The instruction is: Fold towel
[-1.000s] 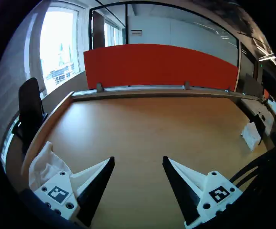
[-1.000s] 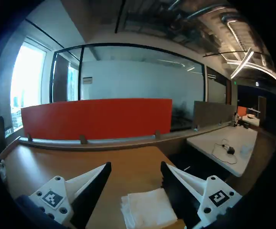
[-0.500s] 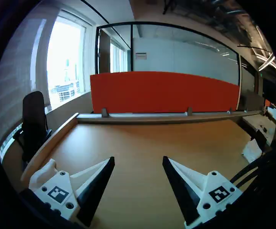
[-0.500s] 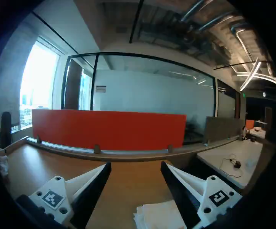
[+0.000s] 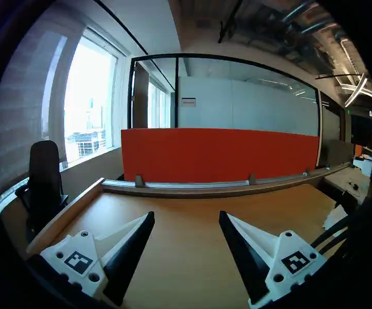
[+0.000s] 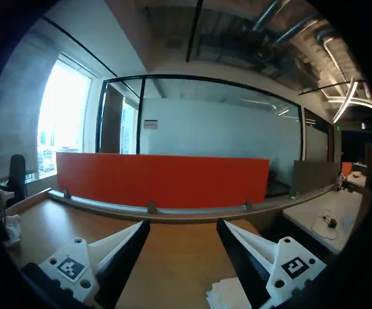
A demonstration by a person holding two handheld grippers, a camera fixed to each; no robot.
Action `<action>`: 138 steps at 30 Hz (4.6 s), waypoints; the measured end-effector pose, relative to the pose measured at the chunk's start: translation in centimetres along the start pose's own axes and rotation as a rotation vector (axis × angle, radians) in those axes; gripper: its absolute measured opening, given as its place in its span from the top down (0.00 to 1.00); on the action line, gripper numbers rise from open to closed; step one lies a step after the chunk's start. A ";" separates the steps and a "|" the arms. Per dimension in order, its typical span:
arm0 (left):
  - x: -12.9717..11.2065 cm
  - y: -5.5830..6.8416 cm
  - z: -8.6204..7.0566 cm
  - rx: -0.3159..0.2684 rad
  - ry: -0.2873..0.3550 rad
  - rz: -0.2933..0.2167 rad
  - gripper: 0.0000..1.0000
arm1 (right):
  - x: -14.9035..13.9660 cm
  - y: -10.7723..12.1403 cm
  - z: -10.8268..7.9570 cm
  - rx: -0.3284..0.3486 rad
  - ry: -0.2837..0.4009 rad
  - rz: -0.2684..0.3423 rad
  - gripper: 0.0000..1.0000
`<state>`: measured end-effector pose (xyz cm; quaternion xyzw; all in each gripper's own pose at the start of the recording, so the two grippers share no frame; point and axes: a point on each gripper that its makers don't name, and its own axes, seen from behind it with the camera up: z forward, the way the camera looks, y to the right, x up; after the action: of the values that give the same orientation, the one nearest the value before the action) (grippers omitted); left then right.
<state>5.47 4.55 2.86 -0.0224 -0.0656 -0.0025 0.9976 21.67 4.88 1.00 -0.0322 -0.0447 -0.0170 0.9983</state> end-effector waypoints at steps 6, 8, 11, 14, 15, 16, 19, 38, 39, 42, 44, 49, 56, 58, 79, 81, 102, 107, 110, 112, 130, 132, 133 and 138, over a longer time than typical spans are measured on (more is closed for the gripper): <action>0.7 0.0 0.0 0.001 0.025 -0.012 0.07 | 0.3 -2.1 0.2 0.022 0.013 -0.003 0.00; 0.9 0.1 0.1 -0.003 0.032 -0.017 0.07 | 0.3 -2.7 0.4 0.032 0.015 -0.003 0.00; 1.2 0.0 0.2 -0.005 0.040 -0.017 0.07 | 0.3 -3.5 0.6 0.044 0.013 -0.002 0.00; 1.3 -0.1 0.2 -0.005 0.047 -0.018 0.07 | 0.6 -4.0 0.7 0.046 0.015 -0.003 0.00; 1.4 -0.2 0.2 -0.005 0.049 -0.018 0.07 | 0.7 -4.1 0.8 0.046 0.016 -0.003 0.00; 1.4 -0.2 0.3 -0.006 0.050 -0.022 0.07 | 0.9 -4.3 0.8 0.046 0.018 -0.001 0.00; 1.3 -0.3 0.3 -0.007 0.054 -0.031 0.07 | 1.5 -5.0 0.9 0.048 0.023 0.003 0.00; 0.7 0.0 0.5 -0.031 0.100 -0.029 0.07 | 3.3 -8.7 1.1 0.084 0.020 0.014 0.00; 0.7 0.0 0.5 -0.033 0.105 -0.028 0.07 | 3.5 -8.8 1.0 0.084 0.021 0.015 0.00; 0.2 0.0 0.4 -0.033 0.120 -0.022 0.07 | 3.9 -9.0 0.8 0.085 0.026 0.007 0.00; -0.6 -0.2 0.4 -0.026 0.121 -0.020 0.07 | 3.9 -9.2 0.7 0.085 0.027 0.003 0.00; -2.8 -0.7 0.4 -0.015 0.124 -0.011 0.07 | 4.3 -9.7 0.6 0.085 0.028 0.004 0.00; -5.4 -1.5 0.7 -0.004 0.144 0.004 0.07 | 4.1 -10.6 0.4 0.086 0.044 0.015 0.00; -6.2 -1.8 0.8 -0.001 0.149 0.007 0.07 | 3.9 -10.7 0.4 0.082 0.047 0.010 0.00; -13.2 -2.8 0.9 0.003 0.186 0.003 0.07 | 0.5 -10.6 -0.6 0.062 0.070 -0.004 0.00; -13.7 -2.9 0.9 0.003 0.187 0.003 0.07 | 0.2 -10.5 -0.6 0.058 0.067 -0.008 0.00; -16.2 -3.7 1.2 0.025 0.184 0.007 0.07 | -1.0 -11.1 -1.4 0.064 0.075 -0.044 0.00; -16.2 -3.8 1.3 0.031 0.184 0.009 0.07 | -0.9 -10.8 -1.4 0.060 0.075 -0.046 0.00; -16.2 -3.8 1.2 0.033 0.183 0.012 0.07 | -0.7 -10.6 -1.4 0.057 0.078 -0.043 0.00; -16.2 -3.8 1.2 0.035 0.183 0.012 0.07 | -0.7 -10.4 -1.4 0.055 0.080 -0.041 0.00; -16.3 -3.8 1.2 0.037 0.183 0.013 0.07 | -1.6 -8.3 -1.1 0.040 0.105 -0.045 0.00; -16.4 -3.8 1.3 0.037 0.183 0.013 0.07 | -1.7 -7.9 -1.0 0.034 0.114 -0.048 0.00; -16.4 -3.8 1.3 0.037 0.183 0.013 0.07 | -1.9 -7.6 -1.0 0.030 0.118 -0.050 0.00; -16.4 -3.8 1.3 0.037 0.184 0.013 0.07 | -3.0 -6.6 -0.8 0.016 0.131 -0.061 0.00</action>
<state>-10.99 0.81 2.22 -0.0040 0.0262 0.0030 0.9996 18.47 -1.67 0.34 -0.0218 0.0198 -0.0491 0.9984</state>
